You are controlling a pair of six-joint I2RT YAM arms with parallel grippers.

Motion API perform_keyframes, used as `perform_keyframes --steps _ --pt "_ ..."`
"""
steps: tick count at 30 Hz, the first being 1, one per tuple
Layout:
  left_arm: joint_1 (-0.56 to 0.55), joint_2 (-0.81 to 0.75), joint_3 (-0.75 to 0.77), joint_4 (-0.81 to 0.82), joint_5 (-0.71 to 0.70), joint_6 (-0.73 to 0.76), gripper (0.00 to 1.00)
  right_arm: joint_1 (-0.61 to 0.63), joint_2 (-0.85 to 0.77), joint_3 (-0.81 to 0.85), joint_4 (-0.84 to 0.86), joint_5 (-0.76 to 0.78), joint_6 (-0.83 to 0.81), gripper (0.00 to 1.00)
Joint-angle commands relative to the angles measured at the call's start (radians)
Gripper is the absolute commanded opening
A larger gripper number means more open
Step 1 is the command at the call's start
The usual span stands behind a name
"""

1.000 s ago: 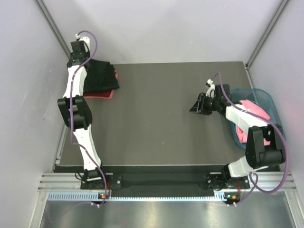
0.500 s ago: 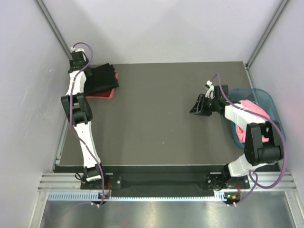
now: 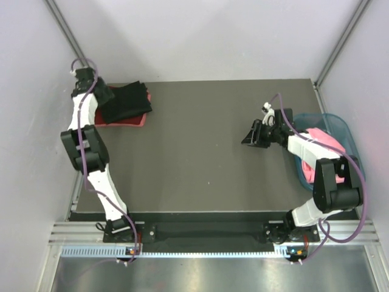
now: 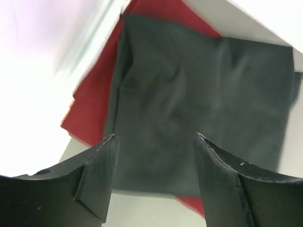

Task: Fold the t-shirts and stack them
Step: Neatly place the folded tshirt to the corner

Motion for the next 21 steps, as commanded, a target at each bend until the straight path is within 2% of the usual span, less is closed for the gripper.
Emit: perform_keyframes --steps 1,4,6,11,17,21 --pt "0.091 -0.152 -0.214 0.108 0.246 -0.257 0.67 -0.006 -0.055 -0.006 0.066 -0.042 -0.002 0.43" --pt "0.146 -0.253 -0.435 0.335 0.340 -0.440 0.65 -0.008 -0.058 -0.014 0.075 -0.051 0.003 0.44" --pt "0.160 -0.307 -0.535 0.435 0.327 -0.533 0.65 -0.008 -0.058 -0.013 0.077 -0.062 0.004 0.44" --pt "0.168 -0.366 -0.665 0.534 0.236 -0.659 0.66 -0.006 -0.073 -0.017 0.081 -0.069 0.006 0.44" --pt "0.169 -0.354 -0.806 0.705 0.273 -0.758 0.65 -0.009 -0.079 -0.016 0.075 -0.066 0.003 0.44" --pt "0.171 -0.303 -0.817 0.748 0.314 -0.772 0.63 -0.011 -0.078 -0.013 0.069 -0.062 0.001 0.44"
